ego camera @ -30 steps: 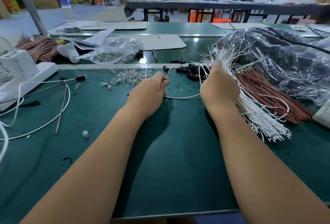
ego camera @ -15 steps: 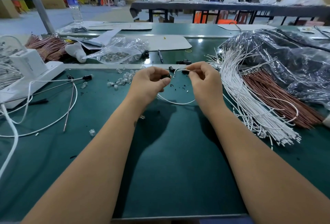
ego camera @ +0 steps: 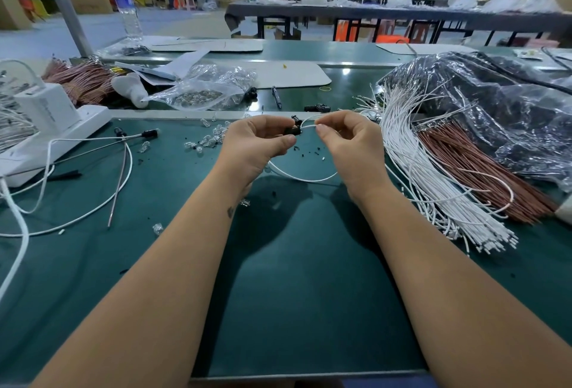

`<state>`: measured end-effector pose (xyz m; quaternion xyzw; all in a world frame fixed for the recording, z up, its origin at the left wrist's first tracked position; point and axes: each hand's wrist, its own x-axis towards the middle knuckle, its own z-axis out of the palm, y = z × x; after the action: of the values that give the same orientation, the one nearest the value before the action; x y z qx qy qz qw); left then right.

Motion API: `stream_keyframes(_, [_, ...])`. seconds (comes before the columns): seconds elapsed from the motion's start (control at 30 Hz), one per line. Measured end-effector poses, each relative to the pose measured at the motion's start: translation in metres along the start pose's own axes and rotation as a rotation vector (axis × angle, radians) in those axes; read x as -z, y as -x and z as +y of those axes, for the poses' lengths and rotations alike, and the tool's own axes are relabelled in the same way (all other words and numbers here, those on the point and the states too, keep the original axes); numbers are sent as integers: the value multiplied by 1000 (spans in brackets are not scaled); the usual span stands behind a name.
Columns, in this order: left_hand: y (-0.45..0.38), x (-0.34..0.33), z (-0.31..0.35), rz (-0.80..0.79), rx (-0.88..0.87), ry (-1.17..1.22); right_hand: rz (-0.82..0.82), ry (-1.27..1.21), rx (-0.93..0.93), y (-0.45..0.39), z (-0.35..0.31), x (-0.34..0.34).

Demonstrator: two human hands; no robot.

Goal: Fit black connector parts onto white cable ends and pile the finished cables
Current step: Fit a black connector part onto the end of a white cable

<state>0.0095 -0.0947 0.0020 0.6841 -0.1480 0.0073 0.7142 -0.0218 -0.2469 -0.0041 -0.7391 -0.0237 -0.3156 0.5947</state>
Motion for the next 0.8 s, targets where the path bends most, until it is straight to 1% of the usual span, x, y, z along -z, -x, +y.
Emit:
stream_keyframes(0.1, [0, 1, 0, 13, 8, -3, 4, -30, -4, 0, 0, 1])
stream_keyframes(0.27, [0, 0, -1, -12, 12, 18, -49, 15, 14, 2, -1, -2])
stream_keyframes(0.47, [0, 1, -1, -15, 33, 75, -72, -66, -89, 2, -2, -1])
stream_keyframes(0.63, [2, 2, 1, -42, 71, 262, -84, 9, -83, 3, -2, -1])
stream_keyframes(0.7, [2, 1, 1, -45, 75, 269, -82, 43, -58, 3, -2, -1])
stream_keyframes(0.8, [2, 0, 1, -47, 58, 196, -71, 135, 27, 4, -2, -3])
